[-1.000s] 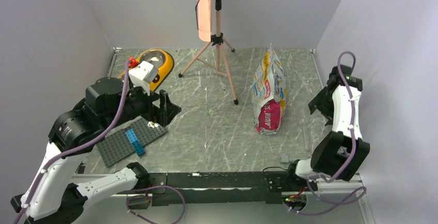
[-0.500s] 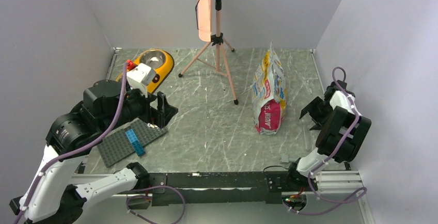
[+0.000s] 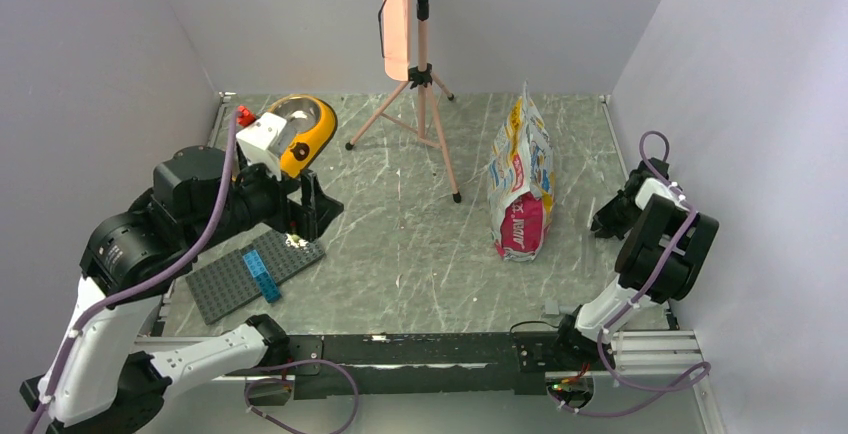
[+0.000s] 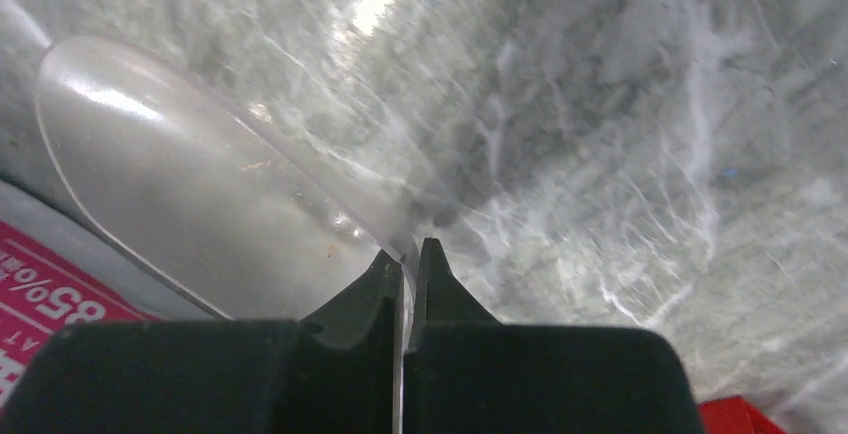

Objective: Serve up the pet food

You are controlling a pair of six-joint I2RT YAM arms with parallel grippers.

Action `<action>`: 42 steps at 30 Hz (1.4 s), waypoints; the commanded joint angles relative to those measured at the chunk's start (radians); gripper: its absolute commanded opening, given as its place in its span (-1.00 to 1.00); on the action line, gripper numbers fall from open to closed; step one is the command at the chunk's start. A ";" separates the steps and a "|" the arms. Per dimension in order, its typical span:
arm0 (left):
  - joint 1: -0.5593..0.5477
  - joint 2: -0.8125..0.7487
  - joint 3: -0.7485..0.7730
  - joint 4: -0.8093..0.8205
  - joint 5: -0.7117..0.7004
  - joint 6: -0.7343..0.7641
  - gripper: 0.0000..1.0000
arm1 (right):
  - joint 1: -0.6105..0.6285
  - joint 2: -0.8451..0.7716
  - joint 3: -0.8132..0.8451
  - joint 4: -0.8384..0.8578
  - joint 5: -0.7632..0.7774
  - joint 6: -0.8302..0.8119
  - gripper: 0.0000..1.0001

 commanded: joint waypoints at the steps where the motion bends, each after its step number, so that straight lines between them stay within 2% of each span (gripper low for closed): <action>1: -0.004 0.048 0.070 0.002 0.032 -0.037 0.96 | 0.000 0.001 0.033 0.076 0.028 0.017 -1.00; 7: -0.004 0.089 0.091 0.026 0.081 -0.071 0.96 | 0.026 -0.119 0.274 -0.009 0.091 0.042 -1.00; 13: -0.004 0.116 0.094 0.077 0.136 -0.142 0.96 | 0.150 -0.261 0.599 -0.097 0.098 0.034 -1.00; 16: -0.004 0.103 0.064 0.131 0.160 -0.167 0.97 | 0.224 -0.325 0.727 -0.123 0.041 0.066 -1.00; 20: -0.003 0.070 0.022 0.232 0.181 -0.203 0.96 | 0.301 -0.403 0.809 -0.072 -0.190 0.194 -1.00; 23: -0.004 0.036 -0.021 0.344 0.207 -0.231 0.94 | 0.376 -0.463 0.796 0.058 -0.388 0.314 -1.00; 27: -0.004 0.012 -0.063 0.462 0.236 -0.261 0.93 | 0.485 -0.553 0.721 0.185 -0.520 0.441 -1.00; 30: -0.004 0.012 -0.104 0.553 0.279 -0.296 0.99 | 0.585 -0.651 0.524 0.367 -0.561 0.617 -1.00; 33: -0.003 0.046 -0.150 0.623 0.357 -0.357 0.99 | 0.739 -0.732 0.282 0.518 -0.475 0.760 -1.00; 35: -0.004 0.078 -0.180 0.671 0.399 -0.398 0.97 | 0.868 -0.744 0.197 0.541 -0.377 0.809 -1.00; 39: -0.008 0.103 -0.268 0.759 0.423 -0.464 0.87 | 1.098 -0.690 0.156 0.530 -0.145 0.867 -1.00; 42: -0.055 0.096 -0.328 0.768 0.349 -0.477 0.86 | 1.175 -0.655 0.183 0.481 -0.025 0.903 -1.00</action>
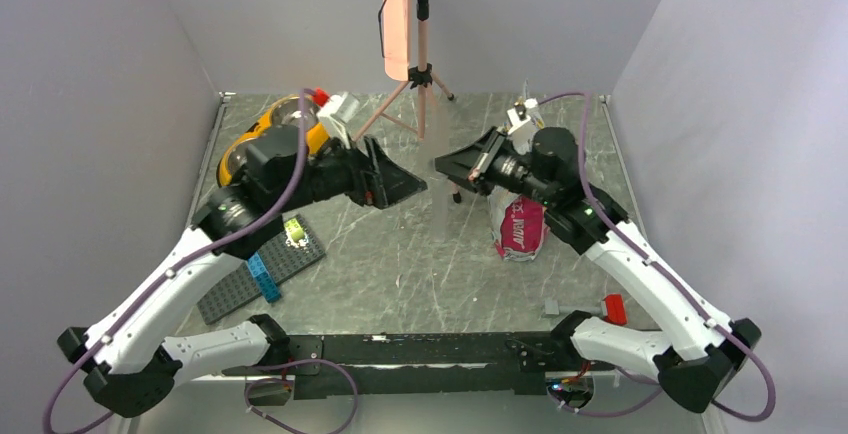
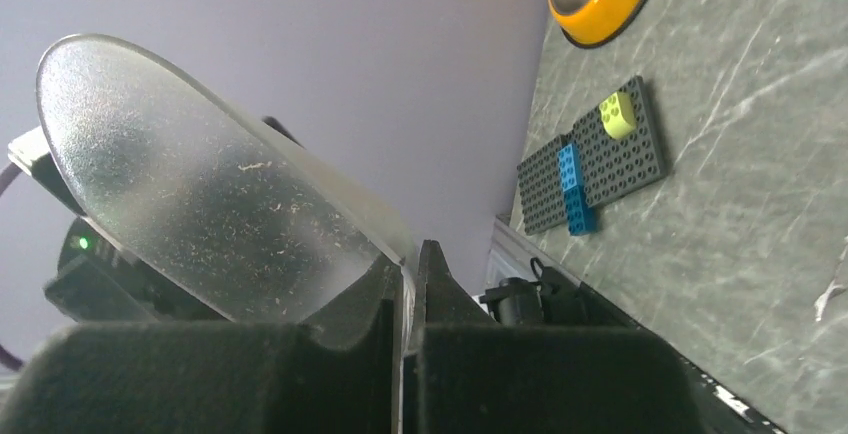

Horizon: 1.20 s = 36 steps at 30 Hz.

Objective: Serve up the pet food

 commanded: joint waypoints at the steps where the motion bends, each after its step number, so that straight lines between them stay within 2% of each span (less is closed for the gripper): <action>1: -0.074 -0.015 -0.077 0.085 -0.061 -0.061 0.86 | 0.087 0.024 0.058 0.028 0.239 0.134 -1.00; 4: -0.153 -0.019 -0.138 0.031 -0.213 -0.059 0.85 | 0.103 0.035 0.032 0.028 0.278 0.178 -1.00; 7: -0.210 -0.026 -0.202 -0.037 -0.344 -0.089 0.78 | 0.150 0.034 -0.053 0.125 0.316 0.223 -1.00; 11: -0.221 -0.040 -0.244 -0.080 -0.377 -0.137 0.67 | 0.211 0.098 -0.017 0.131 0.307 0.238 -1.00; 14: -0.221 -0.056 -0.272 -0.080 -0.441 -0.135 0.42 | 0.236 0.118 0.035 0.052 0.324 0.187 -1.00; 17: -0.221 -0.061 -0.271 -0.115 -0.498 -0.132 0.15 | 0.260 0.111 0.009 0.039 0.343 0.222 -1.00; 20: -0.221 -0.068 -0.279 -0.128 -0.507 -0.128 0.02 | 0.284 0.113 -0.025 0.084 0.343 0.253 -1.00; 22: -0.221 -0.073 -0.298 -0.119 -0.500 -0.128 -0.01 | 0.294 0.127 -0.008 0.086 0.354 0.243 -1.00; 24: -0.222 -0.074 -0.319 -0.105 -0.490 -0.124 -0.12 | 0.302 0.144 0.011 0.086 0.369 0.238 -1.00; 30: -0.221 -0.075 -0.320 -0.153 -0.504 -0.104 -0.82 | 0.322 0.149 0.018 0.052 0.374 0.223 -1.00; 32: -0.222 -0.088 -0.321 -0.174 -0.520 -0.090 -1.00 | 0.322 0.138 0.000 0.040 0.370 0.202 -0.89; 36: -0.218 -0.123 -0.332 -0.198 -0.537 -0.053 -1.00 | 0.322 0.103 -0.037 -0.011 0.380 0.142 -0.74</action>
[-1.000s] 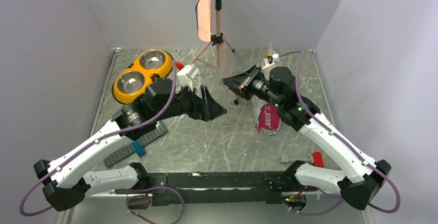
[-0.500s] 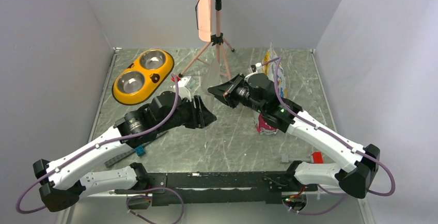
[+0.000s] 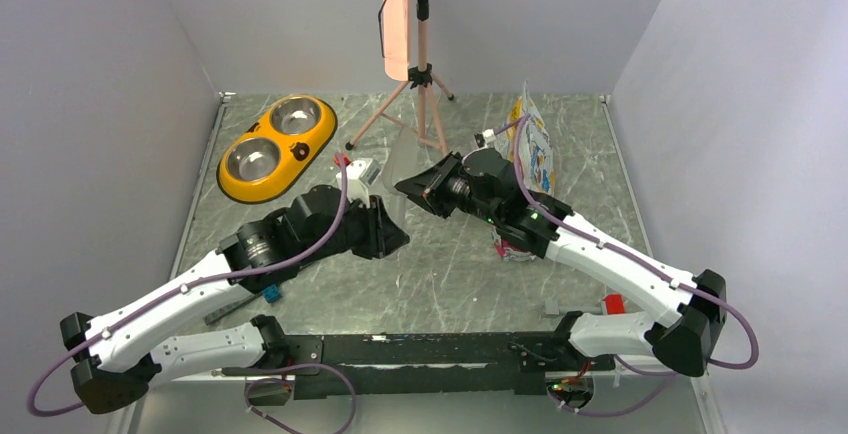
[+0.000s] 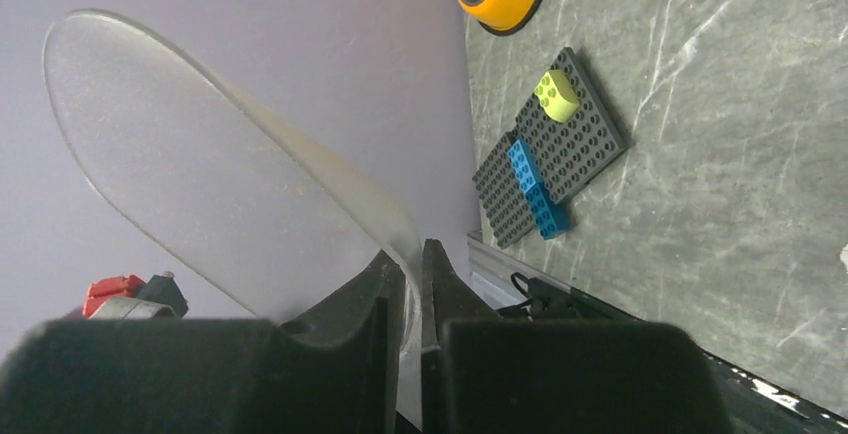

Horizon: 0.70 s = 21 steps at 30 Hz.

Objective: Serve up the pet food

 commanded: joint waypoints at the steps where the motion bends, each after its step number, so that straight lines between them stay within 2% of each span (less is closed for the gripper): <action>1: 0.033 -0.055 -0.023 -0.080 -0.132 0.011 -1.00 | 0.013 -0.090 -0.013 -0.028 -0.019 -0.092 -0.61; 3: 0.049 -0.070 -0.038 -0.081 -0.103 0.024 -1.00 | 0.011 -0.094 -0.013 -0.076 -0.037 -0.135 -0.37; 6: 0.088 -0.086 -0.074 -0.091 -0.049 0.031 -1.00 | 0.012 -0.111 0.008 -0.163 -0.029 -0.238 0.16; 8: 0.119 -0.095 -0.100 -0.096 -0.009 0.035 -1.00 | 0.011 -0.120 0.039 -0.263 0.001 -0.317 0.34; 10: 0.150 -0.101 -0.131 -0.084 0.037 0.048 -1.00 | 0.010 -0.132 0.075 -0.357 0.031 -0.419 0.42; 14: 0.264 -0.048 -0.188 -0.020 0.275 0.096 -1.00 | 0.003 -0.150 0.179 -0.600 0.152 -0.607 0.48; 17: 0.336 0.040 -0.227 0.004 0.426 0.130 -1.00 | -0.009 -0.151 0.262 -0.770 0.282 -0.689 0.48; 21: 0.353 0.192 -0.258 0.027 0.443 0.176 -1.00 | -0.036 -0.092 0.412 -1.008 0.488 -0.707 0.54</action>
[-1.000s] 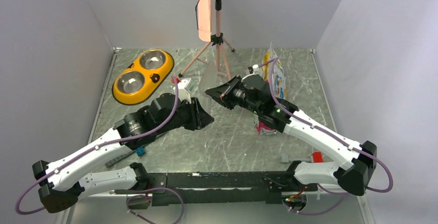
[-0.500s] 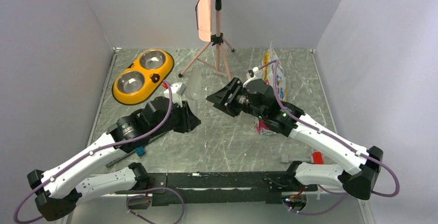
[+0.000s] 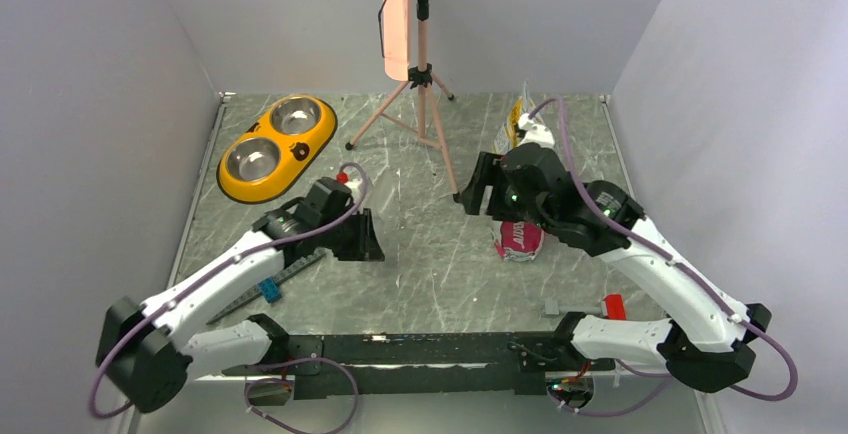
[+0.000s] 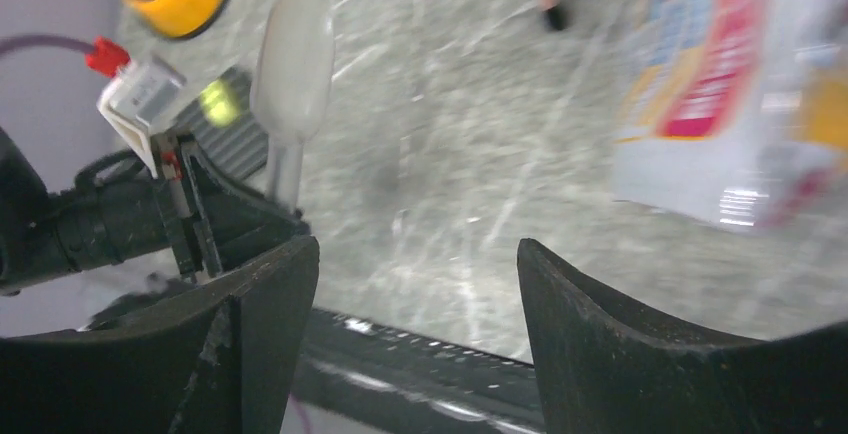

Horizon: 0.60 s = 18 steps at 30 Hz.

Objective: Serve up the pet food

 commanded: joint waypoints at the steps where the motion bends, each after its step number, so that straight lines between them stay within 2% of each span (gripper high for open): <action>1: 0.018 0.120 -0.038 0.087 0.140 0.069 -1.00 | -0.050 0.048 0.188 -0.352 0.278 -0.110 0.54; 4: 0.022 0.175 -0.070 0.200 0.202 0.067 -1.00 | -0.180 0.092 0.267 -0.414 0.262 -0.171 0.57; 6: 0.031 0.210 -0.097 0.277 0.248 0.078 -1.00 | -0.317 0.083 0.266 -0.377 0.191 -0.235 0.57; 9: 0.061 0.283 -0.117 0.332 0.306 0.090 -1.00 | -0.449 0.080 0.303 -0.352 0.123 -0.309 0.57; 12: 0.079 0.354 -0.134 0.361 0.337 0.104 -1.00 | -0.515 0.122 0.379 -0.382 0.120 -0.341 0.57; 18: 0.121 0.389 -0.234 0.452 0.375 0.082 -1.00 | -0.600 0.175 0.484 -0.385 0.031 -0.387 0.58</action>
